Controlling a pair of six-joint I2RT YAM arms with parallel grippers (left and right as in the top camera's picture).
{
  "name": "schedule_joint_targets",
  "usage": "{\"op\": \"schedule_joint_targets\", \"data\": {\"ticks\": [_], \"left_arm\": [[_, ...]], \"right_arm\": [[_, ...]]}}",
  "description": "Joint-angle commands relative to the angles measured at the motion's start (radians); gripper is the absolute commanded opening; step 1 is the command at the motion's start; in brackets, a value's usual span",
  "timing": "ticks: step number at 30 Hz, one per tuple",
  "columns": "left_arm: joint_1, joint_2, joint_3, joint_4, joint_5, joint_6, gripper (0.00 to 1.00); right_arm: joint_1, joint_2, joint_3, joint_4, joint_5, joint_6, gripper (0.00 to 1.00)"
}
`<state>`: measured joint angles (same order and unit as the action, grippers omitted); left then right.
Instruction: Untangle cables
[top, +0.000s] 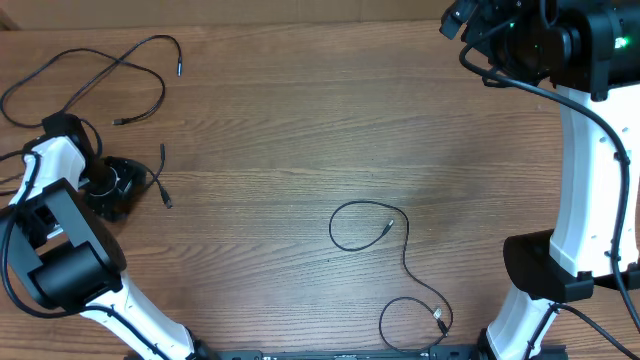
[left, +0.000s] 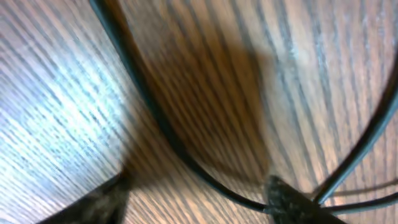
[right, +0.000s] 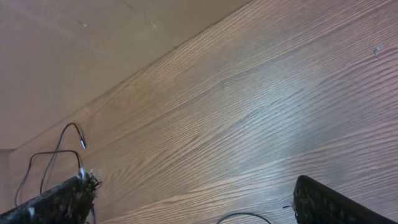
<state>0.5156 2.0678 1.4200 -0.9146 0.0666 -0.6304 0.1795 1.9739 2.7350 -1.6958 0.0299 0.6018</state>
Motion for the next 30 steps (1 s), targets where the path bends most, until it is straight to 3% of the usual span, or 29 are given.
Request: {"op": "schedule_joint_targets", "data": {"ticks": [1,2,6,9,22,26,30], "left_arm": [[-0.006,0.022,-0.059,0.024,0.011,-0.093,0.57],[-0.006,0.022,-0.064,0.03,0.003,-0.103,0.54],[-0.013,0.022,-0.07,0.063,0.005,-0.103,0.2],[-0.016,0.022,-0.07,0.093,0.053,-0.103,0.07],[0.018,0.017,-0.004,0.113,0.419,-0.111,0.04],[0.027,0.017,0.062,0.075,0.449,-0.109,0.04],[0.027,0.017,0.101,0.073,0.493,-0.029,0.05]], "right_arm": [[0.003,-0.008,0.014,0.002,0.002,-0.008,1.0],[0.003,-0.008,0.014,0.002,0.002,-0.008,1.0],[0.003,-0.008,0.014,0.002,0.002,-0.008,1.0],[0.003,-0.008,0.014,0.002,0.001,-0.008,1.0],[0.003,-0.008,0.014,0.002,0.001,-0.008,1.0],[0.003,-0.008,0.014,0.002,0.002,-0.008,1.0],[0.003,-0.008,0.014,0.002,0.002,-0.008,1.0]]}}
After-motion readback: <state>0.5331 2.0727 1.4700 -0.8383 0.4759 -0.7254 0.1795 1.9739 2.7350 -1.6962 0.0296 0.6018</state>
